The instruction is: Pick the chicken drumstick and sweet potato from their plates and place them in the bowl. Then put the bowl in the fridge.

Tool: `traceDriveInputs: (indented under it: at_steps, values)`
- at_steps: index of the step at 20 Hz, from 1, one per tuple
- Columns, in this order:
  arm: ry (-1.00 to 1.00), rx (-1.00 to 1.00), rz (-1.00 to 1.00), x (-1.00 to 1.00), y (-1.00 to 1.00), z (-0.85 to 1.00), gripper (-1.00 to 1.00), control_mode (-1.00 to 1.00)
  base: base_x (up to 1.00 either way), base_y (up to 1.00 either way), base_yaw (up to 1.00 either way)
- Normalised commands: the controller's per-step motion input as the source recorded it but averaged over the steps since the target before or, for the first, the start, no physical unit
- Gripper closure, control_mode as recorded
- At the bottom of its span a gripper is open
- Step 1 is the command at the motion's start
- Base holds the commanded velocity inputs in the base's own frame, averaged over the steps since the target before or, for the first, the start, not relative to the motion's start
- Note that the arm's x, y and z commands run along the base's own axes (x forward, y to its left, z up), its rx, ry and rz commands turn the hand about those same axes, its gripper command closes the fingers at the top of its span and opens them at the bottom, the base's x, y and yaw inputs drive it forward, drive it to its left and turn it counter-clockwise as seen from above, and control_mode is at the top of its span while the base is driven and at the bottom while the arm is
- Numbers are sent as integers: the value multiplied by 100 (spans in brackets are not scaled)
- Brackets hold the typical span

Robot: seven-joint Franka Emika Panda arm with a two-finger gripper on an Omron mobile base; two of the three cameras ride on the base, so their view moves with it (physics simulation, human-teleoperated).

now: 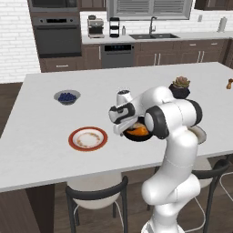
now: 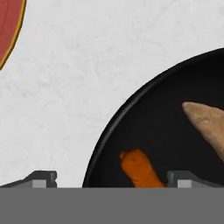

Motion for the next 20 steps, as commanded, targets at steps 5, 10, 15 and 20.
traceDriveInputs:
  at_steps: [5,10,15,20]
  values:
    - [-4,0,-3,0,0,-25,100,-100,0,0,0]
    - [-2,0,-3,0,0,-18,100,-100,0,0,0]
    - [-2,0,0,0,-1,-16,100,-100,0,0,0]
    - [-1,2,0,-13,5,-6,100,-100,0,0,0]
